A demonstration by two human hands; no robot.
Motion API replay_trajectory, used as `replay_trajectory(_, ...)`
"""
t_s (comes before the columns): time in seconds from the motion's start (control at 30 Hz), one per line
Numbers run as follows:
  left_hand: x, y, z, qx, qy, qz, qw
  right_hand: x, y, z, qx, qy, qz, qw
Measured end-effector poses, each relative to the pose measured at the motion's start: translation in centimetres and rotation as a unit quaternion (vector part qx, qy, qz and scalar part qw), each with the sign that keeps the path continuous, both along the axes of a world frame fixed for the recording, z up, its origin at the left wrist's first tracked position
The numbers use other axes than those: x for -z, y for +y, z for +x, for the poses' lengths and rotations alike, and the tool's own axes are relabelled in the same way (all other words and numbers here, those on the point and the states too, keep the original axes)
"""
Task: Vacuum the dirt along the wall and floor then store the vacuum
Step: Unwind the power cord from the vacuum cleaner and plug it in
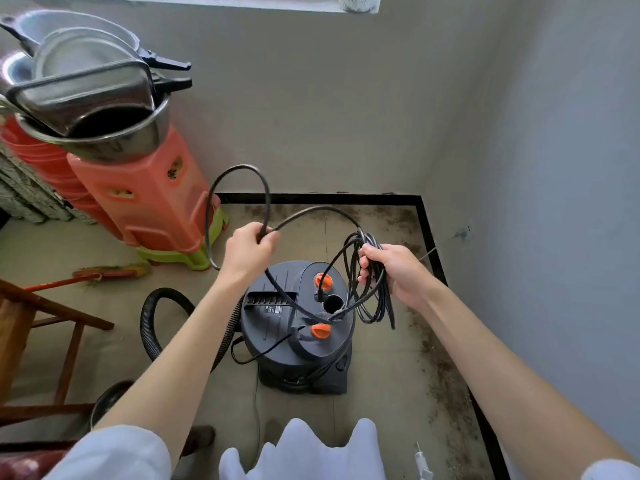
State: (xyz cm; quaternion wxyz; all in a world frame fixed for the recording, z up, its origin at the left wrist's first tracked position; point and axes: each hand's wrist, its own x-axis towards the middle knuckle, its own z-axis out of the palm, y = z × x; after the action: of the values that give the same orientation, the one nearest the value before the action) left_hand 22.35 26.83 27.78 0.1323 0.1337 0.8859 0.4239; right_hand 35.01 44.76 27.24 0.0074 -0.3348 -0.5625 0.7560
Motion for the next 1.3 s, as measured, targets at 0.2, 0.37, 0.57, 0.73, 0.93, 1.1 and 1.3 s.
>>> replay_trajectory(0.2, 0.1, -1.7, 0.4, -0.008, -0.069, 0.103, 0.992, 0.2, -0.3, -0.8, 0.028, 0.0, -0.06, 0.998)
replay_trajectory(0.37, -1.9, -0.2, 2.9, 0.178, -0.035, 0.102, 0.978, 0.7, -1.4, -2.5, 0.031, -0.003, -0.202, 0.979)
replay_trajectory(0.57, -1.1, -0.5, 4.5, 0.271, 0.011, -0.026, 0.962, 0.2, -1.9, -4.5, 0.121, 0.011, -0.235, 0.964)
replay_trajectory(0.73, -0.6, -3.2, 2.7, 0.191, -0.039, -0.226, 0.954, 1.5, -2.4, -4.6, 0.104, 0.001, -0.146, 0.984)
replay_trajectory(0.93, -3.9, -2.9, 1.7, 0.123, -0.083, -0.043, 0.988, 2.1, -4.1, -3.8, 0.004, 0.024, 0.045, 0.999)
replay_trajectory(1.1, -1.6, 1.3, -1.7, 0.059, -0.316, 0.094, 0.942, 2.3, -4.9, -2.9, -0.103, 0.072, 0.125, 0.984)
replay_trajectory(1.3, -0.7, 2.6, -2.9, -0.102, -0.522, 0.38, 0.757, 1.3, -4.7, -3.4, -0.137, 0.077, 0.139, 0.978)
